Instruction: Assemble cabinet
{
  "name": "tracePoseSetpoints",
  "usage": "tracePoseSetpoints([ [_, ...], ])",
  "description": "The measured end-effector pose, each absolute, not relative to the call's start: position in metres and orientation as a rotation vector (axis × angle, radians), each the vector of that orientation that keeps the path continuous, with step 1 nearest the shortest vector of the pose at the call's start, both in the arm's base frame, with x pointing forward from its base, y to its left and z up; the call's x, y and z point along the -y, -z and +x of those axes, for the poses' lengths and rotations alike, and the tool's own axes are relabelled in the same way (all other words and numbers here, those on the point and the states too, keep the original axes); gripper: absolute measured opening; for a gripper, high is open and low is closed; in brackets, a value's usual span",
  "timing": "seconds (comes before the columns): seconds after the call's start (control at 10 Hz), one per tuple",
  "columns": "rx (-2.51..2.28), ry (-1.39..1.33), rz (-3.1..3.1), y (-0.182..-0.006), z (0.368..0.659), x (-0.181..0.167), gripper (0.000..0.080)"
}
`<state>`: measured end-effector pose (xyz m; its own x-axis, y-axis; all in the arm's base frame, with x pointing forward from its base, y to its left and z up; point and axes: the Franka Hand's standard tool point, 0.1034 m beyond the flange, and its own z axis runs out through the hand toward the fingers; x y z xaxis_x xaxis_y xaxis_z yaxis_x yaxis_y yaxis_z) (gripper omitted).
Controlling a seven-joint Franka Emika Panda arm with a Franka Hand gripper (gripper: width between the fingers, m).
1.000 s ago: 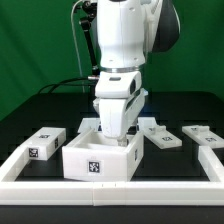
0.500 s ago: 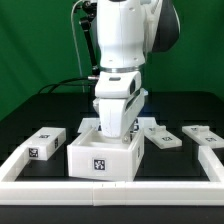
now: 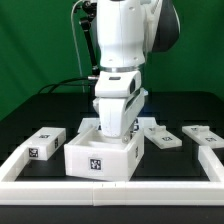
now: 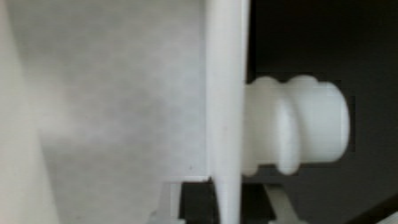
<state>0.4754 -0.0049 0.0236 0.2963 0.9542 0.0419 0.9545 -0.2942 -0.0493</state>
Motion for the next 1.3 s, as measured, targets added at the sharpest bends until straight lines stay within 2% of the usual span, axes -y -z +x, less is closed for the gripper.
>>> tracePoseSetpoints([
  [0.5, 2.16, 0.084, -2.253, -0.023, 0.482, 0.009, 0.0037],
  [0.6, 2.183, 0.11, -2.266, -0.023, 0.484, -0.002, 0.0037],
  [1.0, 2.187, 0.109, -2.265, -0.023, 0.484, -0.003, 0.0037],
  [1.3, 2.218, 0.12, -2.222, -0.023, 0.487, -0.035, 0.0037],
])
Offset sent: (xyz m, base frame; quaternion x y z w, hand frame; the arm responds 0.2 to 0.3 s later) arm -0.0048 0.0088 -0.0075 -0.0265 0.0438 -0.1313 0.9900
